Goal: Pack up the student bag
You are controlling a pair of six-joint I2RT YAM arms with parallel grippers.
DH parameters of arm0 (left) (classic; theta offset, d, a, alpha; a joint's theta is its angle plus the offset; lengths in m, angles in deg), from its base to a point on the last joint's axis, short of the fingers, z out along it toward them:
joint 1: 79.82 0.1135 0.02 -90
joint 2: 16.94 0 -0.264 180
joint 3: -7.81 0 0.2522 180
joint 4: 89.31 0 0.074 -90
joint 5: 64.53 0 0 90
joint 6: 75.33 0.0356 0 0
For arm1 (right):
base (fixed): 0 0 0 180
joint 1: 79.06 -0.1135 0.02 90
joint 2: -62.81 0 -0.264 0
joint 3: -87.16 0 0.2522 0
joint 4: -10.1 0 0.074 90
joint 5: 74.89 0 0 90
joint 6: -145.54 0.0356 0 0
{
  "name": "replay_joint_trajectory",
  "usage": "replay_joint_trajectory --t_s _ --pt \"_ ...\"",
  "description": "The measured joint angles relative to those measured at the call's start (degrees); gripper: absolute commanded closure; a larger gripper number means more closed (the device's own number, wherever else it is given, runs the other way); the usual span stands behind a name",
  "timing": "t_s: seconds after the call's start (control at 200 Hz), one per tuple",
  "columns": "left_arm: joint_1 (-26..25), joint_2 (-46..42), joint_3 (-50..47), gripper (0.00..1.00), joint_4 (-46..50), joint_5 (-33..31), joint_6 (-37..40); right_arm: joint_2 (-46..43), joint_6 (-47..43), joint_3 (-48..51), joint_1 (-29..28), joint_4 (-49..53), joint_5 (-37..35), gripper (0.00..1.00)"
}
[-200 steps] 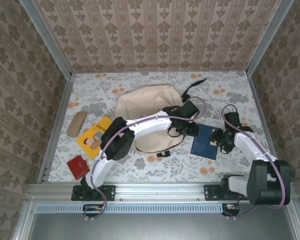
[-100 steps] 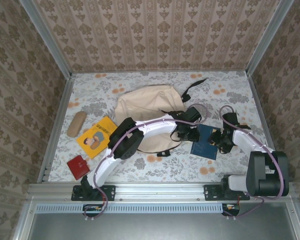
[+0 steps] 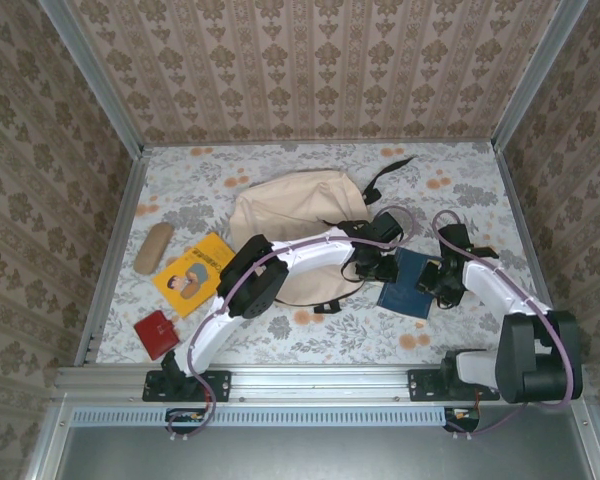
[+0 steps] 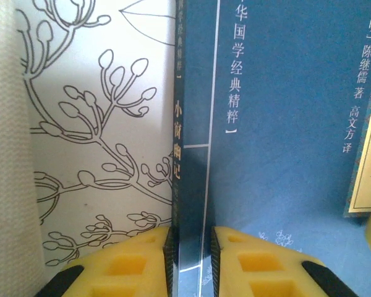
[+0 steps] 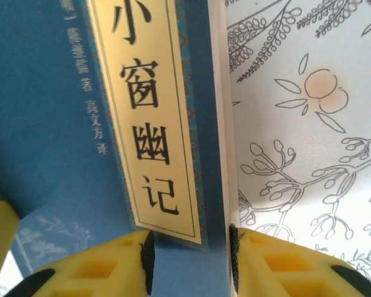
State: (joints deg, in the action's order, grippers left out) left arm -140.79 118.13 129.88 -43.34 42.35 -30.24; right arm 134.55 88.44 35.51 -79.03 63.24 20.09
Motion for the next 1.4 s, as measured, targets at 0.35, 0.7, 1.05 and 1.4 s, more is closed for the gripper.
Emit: replay_joint_trajectory --t_s 0.35,0.7,1.05,1.4 --pt "0.2 0.3 0.9 0.73 0.8 0.4 -0.1 -1.5 0.5 -2.0 -1.8 0.3 1.7 0.95" --pt "2.8 -6.3 -0.1 0.43 0.5 1.6 1.6 -10.9 -0.5 -7.7 -2.3 5.2 3.1 0.94" --pt "14.6 -30.9 -22.8 0.10 -12.2 8.6 0.0 -15.4 0.1 -11.9 -2.3 2.9 22.2 0.92" --pt "19.3 -35.1 -36.7 0.17 -27.0 21.7 -4.8 -9.7 8.1 -12.0 -5.1 -11.9 38.9 0.91"
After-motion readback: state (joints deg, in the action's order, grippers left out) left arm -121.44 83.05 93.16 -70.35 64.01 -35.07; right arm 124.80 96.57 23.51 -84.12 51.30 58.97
